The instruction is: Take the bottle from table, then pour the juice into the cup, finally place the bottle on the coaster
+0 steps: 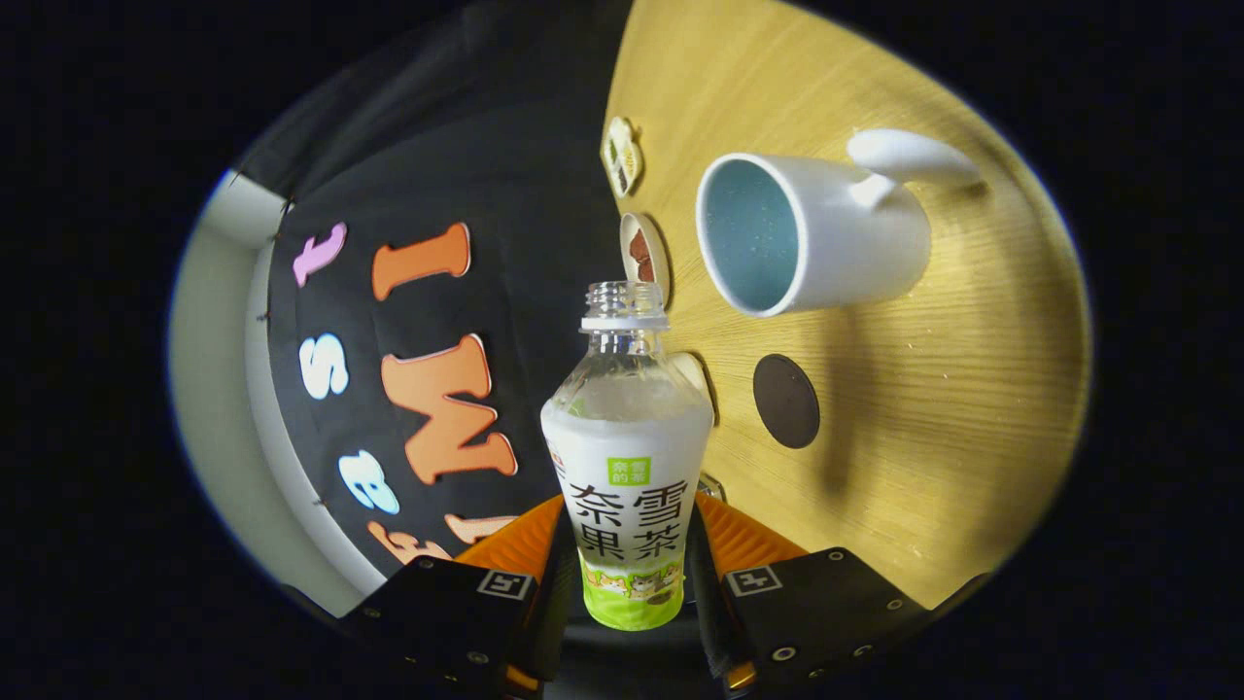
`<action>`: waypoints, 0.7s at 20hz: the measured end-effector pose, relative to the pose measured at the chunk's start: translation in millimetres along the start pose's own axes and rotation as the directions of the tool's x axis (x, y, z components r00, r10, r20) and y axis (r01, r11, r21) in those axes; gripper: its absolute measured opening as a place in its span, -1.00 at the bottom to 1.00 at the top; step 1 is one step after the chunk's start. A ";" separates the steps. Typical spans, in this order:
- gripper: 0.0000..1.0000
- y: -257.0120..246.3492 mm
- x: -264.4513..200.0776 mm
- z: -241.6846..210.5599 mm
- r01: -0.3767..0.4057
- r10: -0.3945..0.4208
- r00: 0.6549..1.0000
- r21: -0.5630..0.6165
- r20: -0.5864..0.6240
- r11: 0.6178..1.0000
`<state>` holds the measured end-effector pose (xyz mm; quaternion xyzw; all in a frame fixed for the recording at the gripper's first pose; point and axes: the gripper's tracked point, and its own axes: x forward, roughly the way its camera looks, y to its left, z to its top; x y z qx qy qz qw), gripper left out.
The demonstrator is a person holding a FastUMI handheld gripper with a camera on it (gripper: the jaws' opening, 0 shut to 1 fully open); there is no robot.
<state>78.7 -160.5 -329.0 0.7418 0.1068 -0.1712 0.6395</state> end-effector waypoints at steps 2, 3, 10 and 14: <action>0.15 -3.5 6.9 -9.7 0.002 -0.005 1.000 -0.162 -0.016 0.987; 0.15 -9.1 7.0 -16.1 0.008 -0.017 0.999 -0.253 -0.033 0.967; 0.15 4.6 11.6 -19.7 -0.054 0.094 0.995 -0.640 0.030 0.767; 0.15 8.1 22.6 -20.6 -0.012 0.122 0.991 -0.858 0.059 0.513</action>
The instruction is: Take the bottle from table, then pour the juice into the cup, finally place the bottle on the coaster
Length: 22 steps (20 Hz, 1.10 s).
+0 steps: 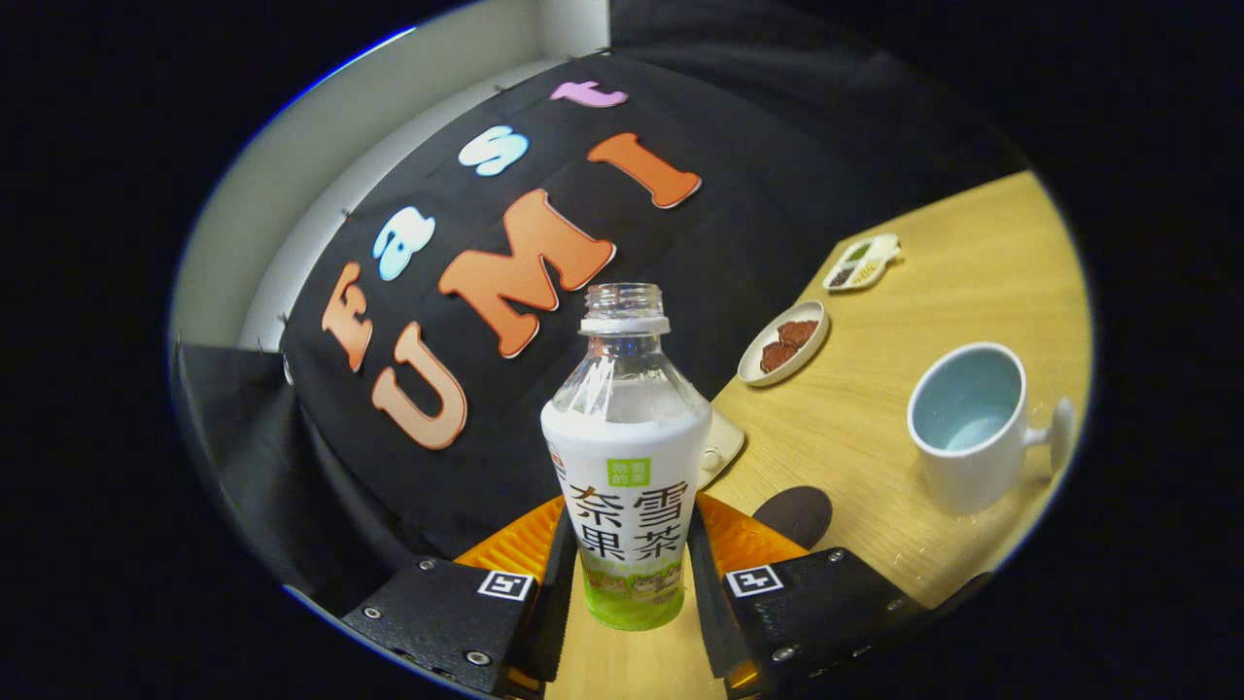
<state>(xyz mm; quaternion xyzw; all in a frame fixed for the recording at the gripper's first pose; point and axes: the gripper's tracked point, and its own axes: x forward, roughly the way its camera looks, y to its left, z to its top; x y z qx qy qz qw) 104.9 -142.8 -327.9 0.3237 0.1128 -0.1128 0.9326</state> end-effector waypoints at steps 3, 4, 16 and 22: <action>0.15 -11.2 5.8 5.7 0.045 -0.044 0.999 -0.253 0.009 0.966; 0.15 -7.5 9.8 7.5 0.041 -0.040 0.999 -0.305 0.011 0.951; 0.15 -23.1 70.7 -9.3 0.075 -0.078 0.997 -0.659 0.026 0.748; 0.16 -37.6 87.9 -22.2 0.058 -0.092 0.996 -0.705 -0.010 0.707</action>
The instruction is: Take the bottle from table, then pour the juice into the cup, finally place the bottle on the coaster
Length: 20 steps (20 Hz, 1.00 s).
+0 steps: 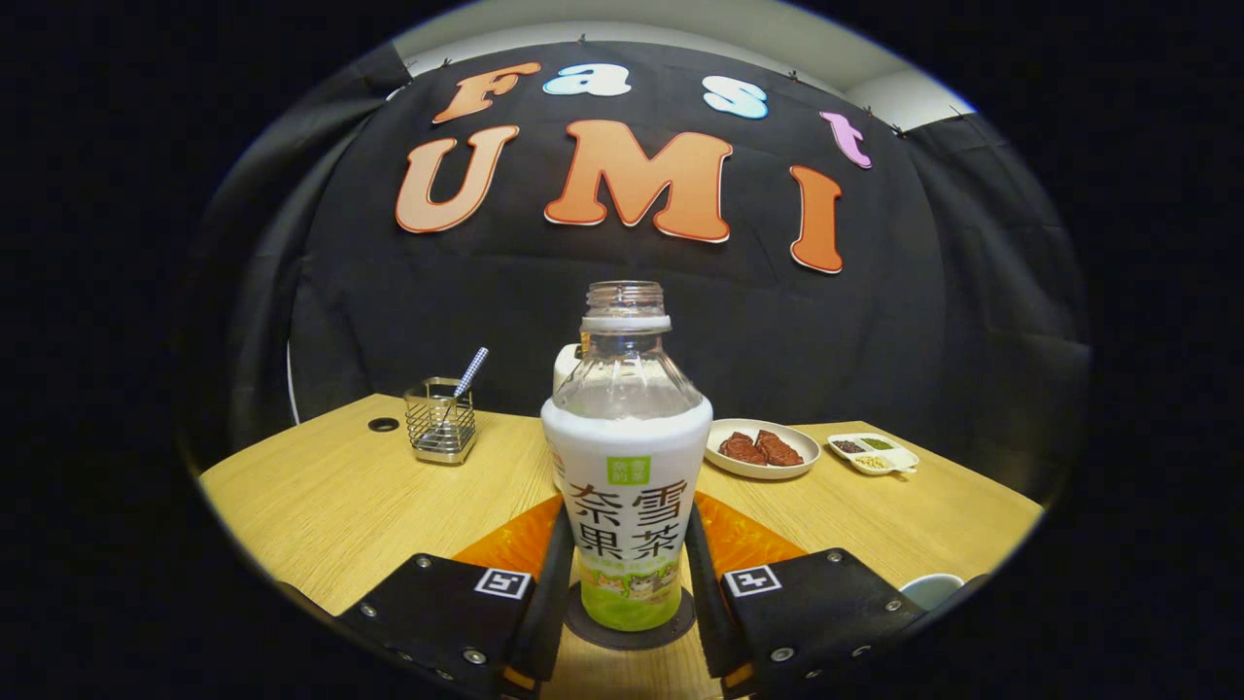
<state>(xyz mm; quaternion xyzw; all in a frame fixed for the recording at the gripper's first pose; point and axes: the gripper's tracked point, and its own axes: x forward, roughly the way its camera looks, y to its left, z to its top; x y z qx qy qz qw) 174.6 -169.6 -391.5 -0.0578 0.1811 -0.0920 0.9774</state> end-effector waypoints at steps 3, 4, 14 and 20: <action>0.24 -4.4 -0.4 -1.3 -0.001 0.001 1.000 -0.001 -0.006 1.000; 0.27 -5.1 -0.4 -4.3 -0.002 0.002 1.000 0.004 -0.018 1.000; 0.89 -0.8 -18.7 14.1 -0.021 0.020 1.000 0.034 0.009 0.999; 0.97 -13.5 -75.8 47.8 -0.026 0.023 0.997 0.039 0.069 0.999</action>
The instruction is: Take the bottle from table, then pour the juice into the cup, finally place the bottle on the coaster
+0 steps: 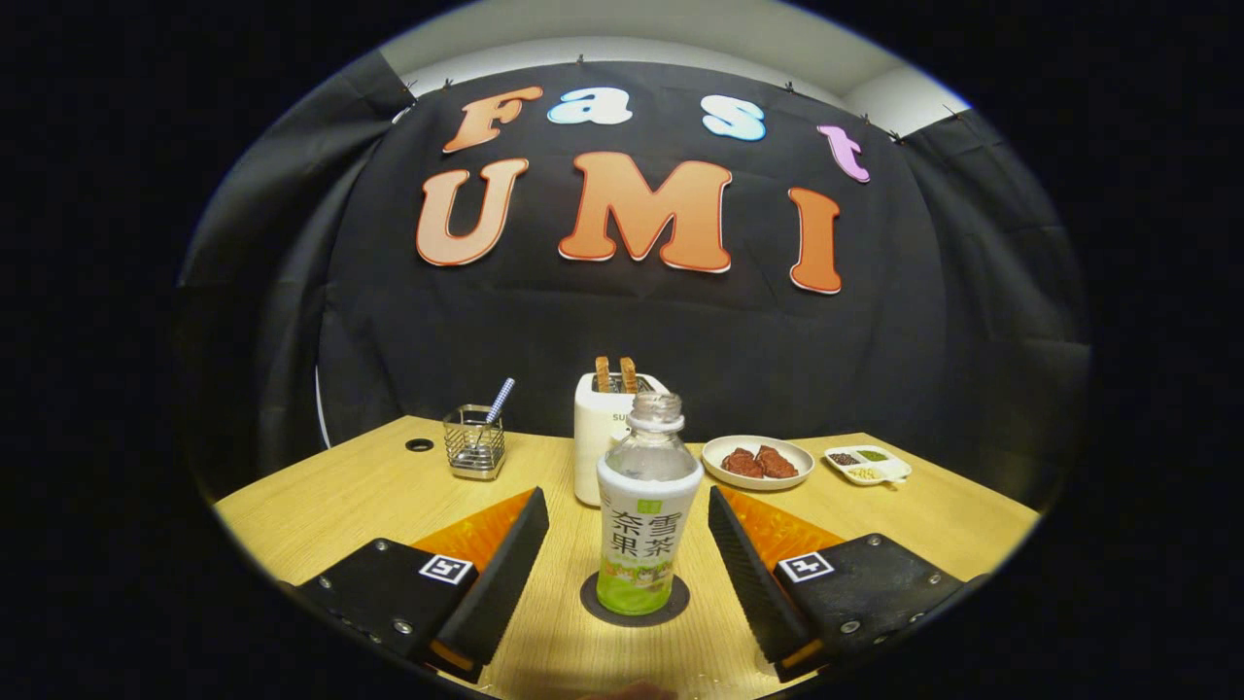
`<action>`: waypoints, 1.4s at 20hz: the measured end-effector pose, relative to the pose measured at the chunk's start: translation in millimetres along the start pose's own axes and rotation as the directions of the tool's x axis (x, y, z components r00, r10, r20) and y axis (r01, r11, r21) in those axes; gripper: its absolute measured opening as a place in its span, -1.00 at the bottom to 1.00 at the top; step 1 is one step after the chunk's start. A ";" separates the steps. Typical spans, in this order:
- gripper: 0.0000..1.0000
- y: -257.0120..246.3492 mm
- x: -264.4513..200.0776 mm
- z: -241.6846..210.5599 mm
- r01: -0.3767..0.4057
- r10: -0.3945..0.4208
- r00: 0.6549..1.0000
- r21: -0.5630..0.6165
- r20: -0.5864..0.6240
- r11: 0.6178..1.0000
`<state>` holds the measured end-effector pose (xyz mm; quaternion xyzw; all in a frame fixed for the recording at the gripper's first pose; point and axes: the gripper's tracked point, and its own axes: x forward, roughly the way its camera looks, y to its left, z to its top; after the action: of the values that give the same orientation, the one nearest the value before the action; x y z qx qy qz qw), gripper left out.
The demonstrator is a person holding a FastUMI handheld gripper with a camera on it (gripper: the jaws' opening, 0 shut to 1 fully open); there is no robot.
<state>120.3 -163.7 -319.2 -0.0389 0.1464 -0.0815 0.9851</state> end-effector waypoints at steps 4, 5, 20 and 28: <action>0.96 -0.5 -52.6 44.4 -0.070 0.064 0.995 0.089 0.073 0.994; 0.96 -0.1 -66.2 56.5 -0.088 0.079 0.993 0.105 0.089 0.991; 0.96 59.9 -184.6 203.8 -0.186 0.165 0.965 0.092 0.203 0.978; 0.95 81.2 -208.0 243.0 -0.230 0.200 0.943 0.086 0.264 0.969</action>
<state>7.7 -35.2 -36.8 0.0244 0.0176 0.0240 0.9993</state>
